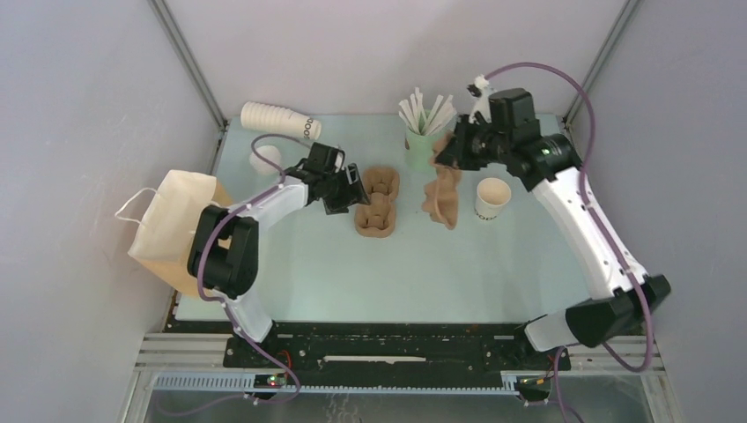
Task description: Pack the takeout coffee
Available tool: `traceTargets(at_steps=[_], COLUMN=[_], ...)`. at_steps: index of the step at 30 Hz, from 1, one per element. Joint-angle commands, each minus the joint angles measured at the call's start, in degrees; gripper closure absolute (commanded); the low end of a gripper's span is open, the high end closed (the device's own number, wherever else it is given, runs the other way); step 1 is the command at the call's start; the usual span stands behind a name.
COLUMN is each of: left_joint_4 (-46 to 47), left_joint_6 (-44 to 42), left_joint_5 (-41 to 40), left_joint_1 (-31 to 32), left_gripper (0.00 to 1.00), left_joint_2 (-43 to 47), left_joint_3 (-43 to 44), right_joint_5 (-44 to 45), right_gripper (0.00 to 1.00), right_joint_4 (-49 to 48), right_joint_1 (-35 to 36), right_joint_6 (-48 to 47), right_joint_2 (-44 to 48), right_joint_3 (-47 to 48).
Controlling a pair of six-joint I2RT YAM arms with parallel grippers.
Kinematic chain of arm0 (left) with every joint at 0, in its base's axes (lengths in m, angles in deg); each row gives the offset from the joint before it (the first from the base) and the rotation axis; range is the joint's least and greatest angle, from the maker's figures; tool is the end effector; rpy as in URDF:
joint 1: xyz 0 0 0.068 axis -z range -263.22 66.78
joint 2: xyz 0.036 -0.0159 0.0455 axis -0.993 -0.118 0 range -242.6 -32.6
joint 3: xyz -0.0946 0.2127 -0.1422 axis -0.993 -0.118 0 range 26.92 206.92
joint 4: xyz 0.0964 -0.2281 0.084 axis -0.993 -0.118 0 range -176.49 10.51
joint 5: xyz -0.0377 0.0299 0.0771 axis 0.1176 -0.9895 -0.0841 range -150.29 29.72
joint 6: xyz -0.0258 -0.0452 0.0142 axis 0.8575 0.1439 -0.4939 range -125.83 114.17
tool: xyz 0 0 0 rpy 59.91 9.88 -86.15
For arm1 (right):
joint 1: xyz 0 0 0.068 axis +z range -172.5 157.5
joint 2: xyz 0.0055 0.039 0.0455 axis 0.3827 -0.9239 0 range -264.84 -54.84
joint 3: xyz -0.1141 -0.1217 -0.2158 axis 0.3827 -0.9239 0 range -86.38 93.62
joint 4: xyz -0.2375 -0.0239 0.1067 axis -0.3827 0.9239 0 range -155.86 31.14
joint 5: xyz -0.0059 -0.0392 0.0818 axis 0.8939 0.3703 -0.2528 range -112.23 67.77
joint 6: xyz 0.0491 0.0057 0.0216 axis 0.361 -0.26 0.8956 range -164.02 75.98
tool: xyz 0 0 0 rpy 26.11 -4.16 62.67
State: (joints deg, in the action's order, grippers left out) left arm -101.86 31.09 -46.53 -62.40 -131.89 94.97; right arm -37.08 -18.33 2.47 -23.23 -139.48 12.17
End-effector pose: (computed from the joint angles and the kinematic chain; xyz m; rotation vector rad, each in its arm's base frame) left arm 0.3407 -0.1387 0.2109 -0.2632 2.6020 -0.6908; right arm 0.2763 0.1386 0.4333 -0.2363 2.2172 0.7305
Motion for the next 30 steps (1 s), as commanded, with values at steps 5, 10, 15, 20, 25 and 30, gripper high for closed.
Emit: traceTargets(at_steps=[5, 10, 15, 20, 25, 30], left_joint_4=[-8.7, -8.2, -7.8, -8.0, -9.6, -14.0], left_joint_6=[-6.5, -6.9, -4.8, -9.9, -16.5, -19.5], left_joint_5=[-16.9, -19.6, -19.8, -20.4, -16.9, -16.4], left_joint_1=[5.5, 5.4, 2.0, -1.2, -5.0, -6.5], left_gripper=[0.40, 0.57, 0.77, 0.79, 0.78, 0.76], left_joint_2=[-6.4, -7.7, -9.7, -15.9, -27.1, -37.9], left_joint_3=[7.8, 9.2, 12.4, 23.1, 41.8, 59.5], right_joint_5=[0.4, -0.5, -0.8, -1.0, -0.5, -0.5], right_gripper=[0.81, 0.81, 0.81, 0.81, 0.81, 0.81], right_joint_4=[4.8, 6.3, 7.3, 8.4, 10.5, 12.7], right_joint_1=[-4.0, -4.8, -5.0, -5.3, -5.5, -5.5], right_joint_6=[-2.0, -2.8, -2.9, -2.8, -2.3, -2.0], right_joint_2=[11.6, 15.5, 17.7, 18.6, 18.2, 17.4], right_joint_3=[-6.6, -8.3, -9.3, -9.7, -8.9, -7.8])
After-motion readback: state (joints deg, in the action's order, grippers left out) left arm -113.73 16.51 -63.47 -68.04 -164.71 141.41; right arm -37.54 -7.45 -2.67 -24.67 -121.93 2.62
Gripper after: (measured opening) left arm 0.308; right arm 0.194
